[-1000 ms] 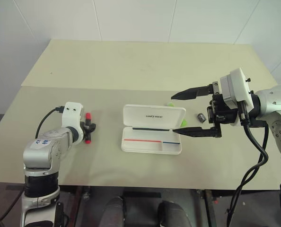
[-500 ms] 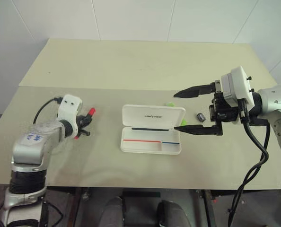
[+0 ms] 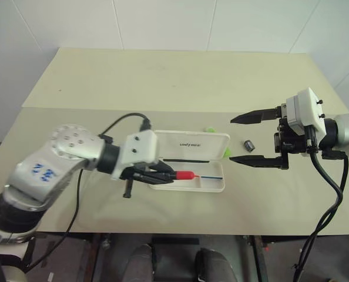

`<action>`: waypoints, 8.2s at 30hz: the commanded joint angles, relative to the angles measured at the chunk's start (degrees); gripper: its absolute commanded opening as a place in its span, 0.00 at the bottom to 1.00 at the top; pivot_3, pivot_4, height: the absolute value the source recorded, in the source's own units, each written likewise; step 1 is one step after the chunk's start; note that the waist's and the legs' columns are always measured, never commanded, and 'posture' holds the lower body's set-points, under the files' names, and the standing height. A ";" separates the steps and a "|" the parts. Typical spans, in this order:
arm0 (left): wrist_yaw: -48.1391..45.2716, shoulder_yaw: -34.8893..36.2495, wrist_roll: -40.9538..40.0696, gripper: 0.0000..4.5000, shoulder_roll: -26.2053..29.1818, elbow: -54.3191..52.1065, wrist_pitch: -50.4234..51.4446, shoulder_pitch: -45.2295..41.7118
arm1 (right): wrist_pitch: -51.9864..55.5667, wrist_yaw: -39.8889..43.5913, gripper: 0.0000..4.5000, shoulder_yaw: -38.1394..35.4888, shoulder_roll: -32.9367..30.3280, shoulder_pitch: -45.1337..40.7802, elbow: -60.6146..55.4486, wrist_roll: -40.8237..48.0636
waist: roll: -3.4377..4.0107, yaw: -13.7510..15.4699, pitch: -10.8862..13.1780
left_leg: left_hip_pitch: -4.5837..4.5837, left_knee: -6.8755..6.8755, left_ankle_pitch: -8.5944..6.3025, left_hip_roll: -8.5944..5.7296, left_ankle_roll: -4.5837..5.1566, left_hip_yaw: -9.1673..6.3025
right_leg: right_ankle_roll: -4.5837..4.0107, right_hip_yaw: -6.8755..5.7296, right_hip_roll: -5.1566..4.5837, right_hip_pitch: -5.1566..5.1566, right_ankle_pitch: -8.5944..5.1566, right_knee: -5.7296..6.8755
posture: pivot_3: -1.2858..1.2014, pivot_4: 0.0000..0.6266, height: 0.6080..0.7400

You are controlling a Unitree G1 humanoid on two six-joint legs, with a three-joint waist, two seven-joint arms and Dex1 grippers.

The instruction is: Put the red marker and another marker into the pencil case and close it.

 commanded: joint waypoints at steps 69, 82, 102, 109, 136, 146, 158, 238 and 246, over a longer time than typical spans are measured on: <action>16.46 10.85 5.09 0.99 -13.14 -0.66 22.91 -9.00 | -1.77 -20.17 1.00 8.90 13.82 2.64 22.27 -23.27 | 0.01 -0.25 0.00 | 0.01 0.16 -0.02 0.01 0.06 -0.18 | 0.02 -0.10 0.00 0.21 0.00 0.07 | 0.52 0.24 1.00; 18.72 11.71 2.89 0.99 -10.71 -0.81 22.96 -9.11 | -1.34 -22.30 1.00 9.92 18.71 0.04 26.47 -24.79 | 0.01 -0.38 0.00 | 0.01 0.14 -0.01 0.00 0.06 -0.17 | 0.02 -0.09 0.00 0.19 0.00 0.08 | 0.52 0.24 1.00; 19.83 11.93 -0.84 1.00 -8.13 -0.67 22.62 -10.82 | 1.89 -28.51 0.96 10.04 23.21 -2.94 34.11 -27.28 | 0.01 -1.55 0.00 | 0.07 0.15 0.00 0.00 0.05 -0.19 | 0.02 -0.08 0.00 0.24 0.00 0.14 | 0.52 0.24 1.00; 19.76 11.76 -0.93 1.00 -8.01 -0.10 22.27 -11.43 | 5.11 -29.84 0.51 10.23 22.84 -3.41 35.13 -27.97 | 0.00 -1.32 0.00 | 0.09 0.21 0.00 0.00 0.05 -0.21 | 0.02 -0.09 -0.01 0.28 0.00 0.09 | 0.52 0.24 1.00; 12.11 16.78 -2.40 1.00 -0.20 0.33 13.18 -8.46 | 3.57 -12.05 0.24 -1.23 14.23 -12.20 22.27 -9.62 | 0.15 -1.71 0.09 | -0.12 -0.15 0.02 0.01 0.00 0.02 | 0.02 0.07 0.02 -0.19 0.00 0.19 | 0.52 0.24 1.00; -1.93 30.43 -13.54 1.00 8.83 -1.32 7.77 6.38 | 11.36 1.43 0.24 1.01 8.43 -5.41 0.62 6.14 | 0.15 -1.62 0.10 | -0.10 -0.04 -0.01 0.05 0.04 0.05 | 0.02 0.11 0.04 -0.21 -0.01 0.11 | 0.52 0.24 1.00; -2.11 27.92 -10.15 1.00 14.90 -3.80 4.00 22.17 | -2.49 1.12 0.24 23.21 15.42 -5.03 6.02 -13.08 | 0.13 -1.61 0.09 | -0.12 -0.05 -0.03 0.05 0.04 0.31 | 0.01 0.38 0.03 -0.49 -0.01 0.25 | 0.52 0.24 1.00; 18.67 5.33 -4.73 1.00 -9.36 -1.58 12.46 -10.35 | 9.03 -24.15 0.41 8.69 17.20 -11.35 42.62 -29.82 | 0.09 -1.95 0.09 | 0.09 0.09 -0.03 0.10 0.03 0.65 | 0.02 0.77 0.07 -0.54 -0.01 0.60 | 0.52 0.24 1.00; 13.47 6.66 -5.62 1.00 -6.00 -2.72 9.05 -8.07 | 1.29 -5.59 0.09 1.70 9.53 -5.44 24.64 -17.05 | 0.11 -1.42 0.10 | -0.02 -0.03 -0.03 0.08 0.04 0.64 | 0.03 0.73 0.07 -0.58 -0.01 0.54 | 0.52 0.24 1.00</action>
